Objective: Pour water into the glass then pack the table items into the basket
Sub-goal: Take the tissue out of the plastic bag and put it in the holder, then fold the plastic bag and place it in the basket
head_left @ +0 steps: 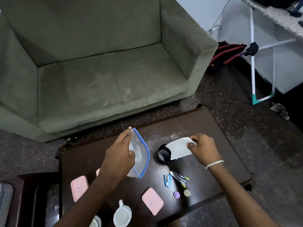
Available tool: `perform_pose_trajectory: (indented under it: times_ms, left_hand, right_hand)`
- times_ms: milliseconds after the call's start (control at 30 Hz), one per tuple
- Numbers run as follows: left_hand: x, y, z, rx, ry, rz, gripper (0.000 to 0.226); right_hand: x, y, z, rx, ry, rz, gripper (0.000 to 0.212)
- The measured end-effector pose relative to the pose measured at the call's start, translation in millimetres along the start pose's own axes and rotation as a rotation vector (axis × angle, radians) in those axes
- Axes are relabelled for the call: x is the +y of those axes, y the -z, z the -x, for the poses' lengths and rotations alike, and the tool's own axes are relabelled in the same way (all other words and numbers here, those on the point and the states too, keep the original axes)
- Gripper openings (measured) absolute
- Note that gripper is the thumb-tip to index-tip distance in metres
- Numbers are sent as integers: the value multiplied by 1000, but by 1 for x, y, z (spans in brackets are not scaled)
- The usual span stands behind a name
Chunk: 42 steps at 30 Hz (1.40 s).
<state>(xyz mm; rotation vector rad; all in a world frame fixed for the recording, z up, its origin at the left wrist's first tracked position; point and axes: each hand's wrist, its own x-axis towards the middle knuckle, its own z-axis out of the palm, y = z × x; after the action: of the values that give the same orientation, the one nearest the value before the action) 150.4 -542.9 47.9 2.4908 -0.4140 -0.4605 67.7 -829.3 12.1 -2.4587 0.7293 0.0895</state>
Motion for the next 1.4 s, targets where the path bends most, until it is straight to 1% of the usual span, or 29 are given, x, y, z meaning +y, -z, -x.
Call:
perform_pose_trajectory:
  times_ms: [133, 200, 267, 333, 400, 500, 533, 600, 633, 700, 767, 800, 833, 867, 900, 933, 967, 1000, 1033, 1067, 1100, 1133, 1167, 1200, 1267, 1333, 1400]
  left_hand:
    - [7, -4, 3, -13, -7, 1, 72]
    - [9, -5, 4, -15, -7, 3, 71]
    - [11, -4, 5, -16, -15, 2, 70]
    - [14, -3, 7, -24, -22, 1, 70]
    - [15, -2, 8, -28, -23, 0, 70]
    - [14, 0, 10, -13, -18, 4, 70]
    - [13, 0, 10, -5, -18, 10, 70]
    - [11, -1, 11, 2, -15, 32, 70]
    - [10, -1, 12, 6, -10, 46, 70]
    - [9, -2, 12, 29, 8, 84, 72]
    - [11, 0, 13, 64, 42, 124, 73]
    - [14, 3, 14, 83, 61, 147, 73]
    - [18, 6, 15, 108, 83, 175, 73]
    - [23, 11, 16, 139, 108, 203, 73]
    - [27, 14, 18, 172, 134, 232, 73]
    - [31, 19, 19, 212, 164, 264, 72]
    - [34, 25, 21, 253, 197, 297, 71]
    - [35, 31, 23, 289, 228, 334, 70]
    - [36, 38, 24, 319, 251, 381, 68]
    - [36, 45, 26, 334, 265, 445, 66]
    - [35, 53, 27, 355, 263, 531, 60]
    - [33, 61, 28, 389, 250, 617, 52]
    - [28, 70, 30, 438, 239, 680, 45]
    - [22, 77, 30, 492, 224, 713, 47]
    - [6, 87, 29, 536, 190, 746, 62]
    - [-11, 89, 25, 449, 169, 792, 69]
    - [-24, 83, 20, 291, 131, 847, 76]
  right_hand:
    - [7, -30, -9, -33, -23, 82, 19]
    - [8, -44, -14, -13, -27, 89, 24]
    - [8, -56, -18, -14, -33, 51, 33]
    - [11, -70, -22, -32, -59, 14, 35]
    - [14, -84, -25, -55, -99, 8, 28]
    - [18, -100, -27, -90, -97, 31, 10]
    - [20, -104, -26, -90, -86, 28, 13]
    - [23, -103, -22, -81, -60, 14, 36]
    - [23, -100, -17, -47, -45, 8, 46]
    - [15, -87, 0, 87, -1, -63, 58]
    - [-5, -72, 27, 215, 84, -306, 62]
    - [-17, -64, 44, 242, 159, -425, 67]
    - [-31, -59, 60, 228, 241, -513, 76]
    - [-44, -57, 75, 174, 299, -559, 89]
    - [-57, -59, 88, 107, 322, -555, 103]
    - [-69, -62, 97, 70, 339, -503, 112]
    - [-81, -67, 102, 59, 351, -434, 113]
    - [-91, -71, 102, 73, 347, -380, 103]
    - [-102, -74, 99, 102, 342, -359, 85]
    - [-110, -73, 95, 141, 346, -381, 61]
    - [-116, -71, 90, 180, 359, -433, 40]
    - [-121, -67, 84, 200, 369, -502, 24]
    - [-126, -62, 79, 185, 362, -583, 13]
    - [-130, -55, 73, 138, 336, -675, 8]
    - [-139, -37, 59, -10, 267, -868, 7]
    - [-147, -21, 44, -122, 324, -945, 11]
    - [-154, -9, 31, -224, 382, -1007, 15]
